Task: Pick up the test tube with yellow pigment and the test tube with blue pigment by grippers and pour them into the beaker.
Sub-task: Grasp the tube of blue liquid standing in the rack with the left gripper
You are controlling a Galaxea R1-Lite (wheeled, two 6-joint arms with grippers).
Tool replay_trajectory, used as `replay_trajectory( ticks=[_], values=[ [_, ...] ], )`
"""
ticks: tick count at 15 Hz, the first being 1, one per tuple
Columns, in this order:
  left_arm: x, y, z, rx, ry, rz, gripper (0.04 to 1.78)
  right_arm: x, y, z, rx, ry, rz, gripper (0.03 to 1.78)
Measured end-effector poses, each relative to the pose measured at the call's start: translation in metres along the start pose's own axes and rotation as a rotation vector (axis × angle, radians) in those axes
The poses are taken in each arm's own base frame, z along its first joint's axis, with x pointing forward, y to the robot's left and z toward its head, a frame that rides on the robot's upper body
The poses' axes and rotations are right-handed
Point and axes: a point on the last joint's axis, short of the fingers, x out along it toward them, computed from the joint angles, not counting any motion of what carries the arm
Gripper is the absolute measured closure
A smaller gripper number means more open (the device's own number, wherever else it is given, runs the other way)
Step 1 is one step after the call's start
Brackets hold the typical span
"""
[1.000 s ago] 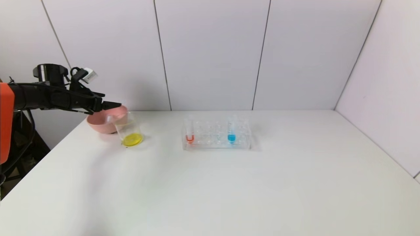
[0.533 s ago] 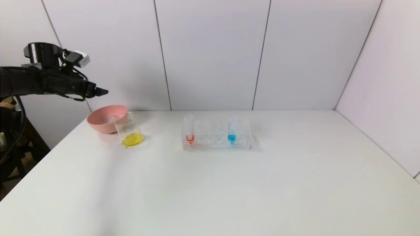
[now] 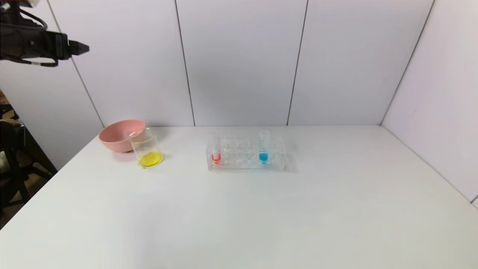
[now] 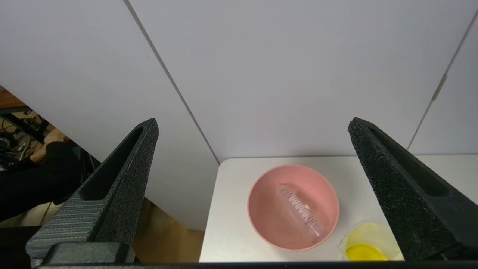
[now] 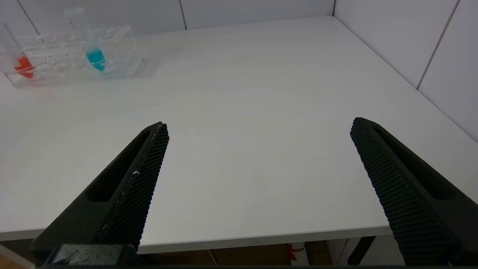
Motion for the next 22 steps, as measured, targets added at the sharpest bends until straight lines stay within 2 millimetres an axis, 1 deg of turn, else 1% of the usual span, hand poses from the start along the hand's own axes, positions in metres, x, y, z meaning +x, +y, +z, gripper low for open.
replay_trajectory(
  ticks=[3,5,7,9,11,12,14,16,18,19,22],
  values=[
    [-0.057,0.003,0.037,-0.037,-0.121,0.031,0.04,0.0,0.0,0.0,0.0,0.0,0.0,0.04],
    [-0.094,-0.005,0.059,-0.049,-0.205,0.015,0.04,0.0,0.0,0.0,0.0,0.0,0.0,0.04],
    [-0.129,-0.016,0.075,-0.068,-0.267,-0.009,0.04,0.0,0.0,0.0,0.0,0.0,0.0,0.04],
    [-0.16,-0.027,0.079,-0.085,-0.288,-0.028,0.04,0.0,0.0,0.0,0.0,0.0,0.0,0.04],
    [-0.186,-0.04,0.07,-0.09,-0.277,-0.099,0.04,0.0,0.0,0.0,0.0,0.0,0.0,0.04],
    [-0.197,-0.048,0.061,-0.088,-0.259,-0.153,0.04,0.0,0.0,0.0,0.0,0.0,0.0,0.04],
    [-0.216,-0.068,0.038,-0.081,-0.22,-0.3,0.04,0.0,0.0,0.0,0.0,0.0,0.0,0.04],
    [-0.231,-0.086,0.016,-0.078,-0.185,-0.423,0.04,0.0,0.0,0.0,0.0,0.0,0.0,0.04],
    [-0.239,-0.103,-0.004,-0.079,-0.171,-0.481,0.04,0.0,0.0,0.0,0.0,0.0,0.0,0.04],
    [-0.24,-0.112,-0.01,-0.086,-0.177,-0.478,0.04,0.0,0.0,0.0,0.0,0.0,0.0,0.04],
    [-0.235,-0.144,-0.017,-0.136,-0.21,-0.413,0.04,0.0,0.0,0.0,0.0,0.0,0.0,0.04]
  ],
)
